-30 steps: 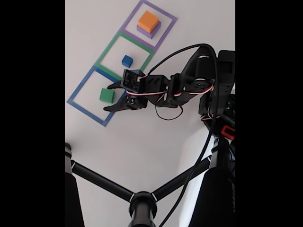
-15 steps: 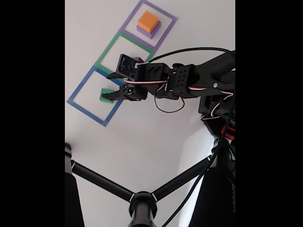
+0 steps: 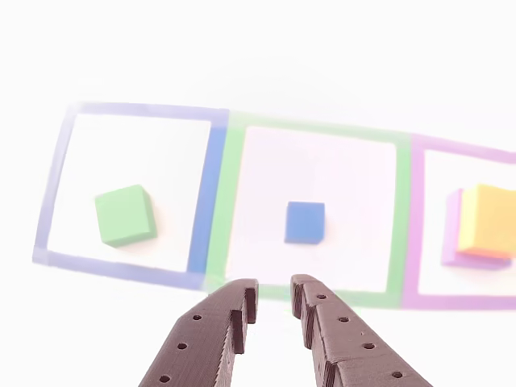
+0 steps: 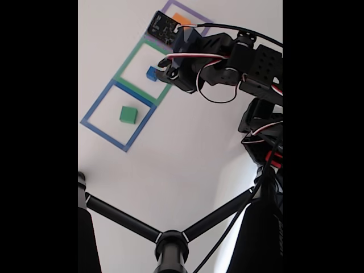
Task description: Tower of hanoi
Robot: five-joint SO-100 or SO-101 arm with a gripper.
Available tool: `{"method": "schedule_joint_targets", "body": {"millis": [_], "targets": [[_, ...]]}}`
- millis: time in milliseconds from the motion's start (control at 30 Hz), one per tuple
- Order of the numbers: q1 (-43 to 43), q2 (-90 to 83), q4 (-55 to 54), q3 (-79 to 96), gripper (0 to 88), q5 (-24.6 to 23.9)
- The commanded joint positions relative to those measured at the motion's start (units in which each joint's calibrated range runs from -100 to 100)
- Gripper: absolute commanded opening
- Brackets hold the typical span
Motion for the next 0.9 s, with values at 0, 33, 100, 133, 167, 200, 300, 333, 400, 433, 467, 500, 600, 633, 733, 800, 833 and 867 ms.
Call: {"method": "schedule_joint_targets", "body": {"millis": [0, 33, 100, 133, 167, 200, 300, 333, 400, 433, 467, 500, 600, 633, 733, 800, 833, 867], "targets": [[2.9, -2.2, 16.5, -17.5, 0.2, 0.6], [3.5, -2.1, 19.3, -20.2, 0.3, 0.6], [5.2, -2.0, 24.9, -26.0, 0.5, 0.6], [6.0, -1.9, 27.5, -28.8, 0.9, 0.6], [6.8, -1.9, 29.4, -30.8, 1.1, 0.6], [7.7, -1.9, 31.5, -32.8, 1.1, 0.6], [10.9, -2.7, 35.0, -35.1, 1.1, 0.6], [12.0, -3.1, 35.5, -35.1, 0.9, 0.6], [13.5, -3.5, 36.2, -34.7, 0.6, 0.6], [13.8, -3.6, 36.2, -34.2, 0.6, 0.6], [14.0, -3.7, 36.2, -33.6, 0.8, 0.6], [14.0, -4.0, 35.8, -32.8, 1.1, 0.6], [13.7, -5.2, 32.4, -27.8, 5.2, 0.6], [13.4, -5.7, 30.7, -25.6, 5.1, 0.6], [12.7, -6.5, 24.6, -18.7, 9.2, 0.6], [12.3, -6.9, 18.9, -13.6, 12.6, 0.6], [12.2, -7.3, 15.4, -10.3, 14.8, 0.6], [12.2, -7.6, 12.3, -7.4, 17.8, 0.6]]}}
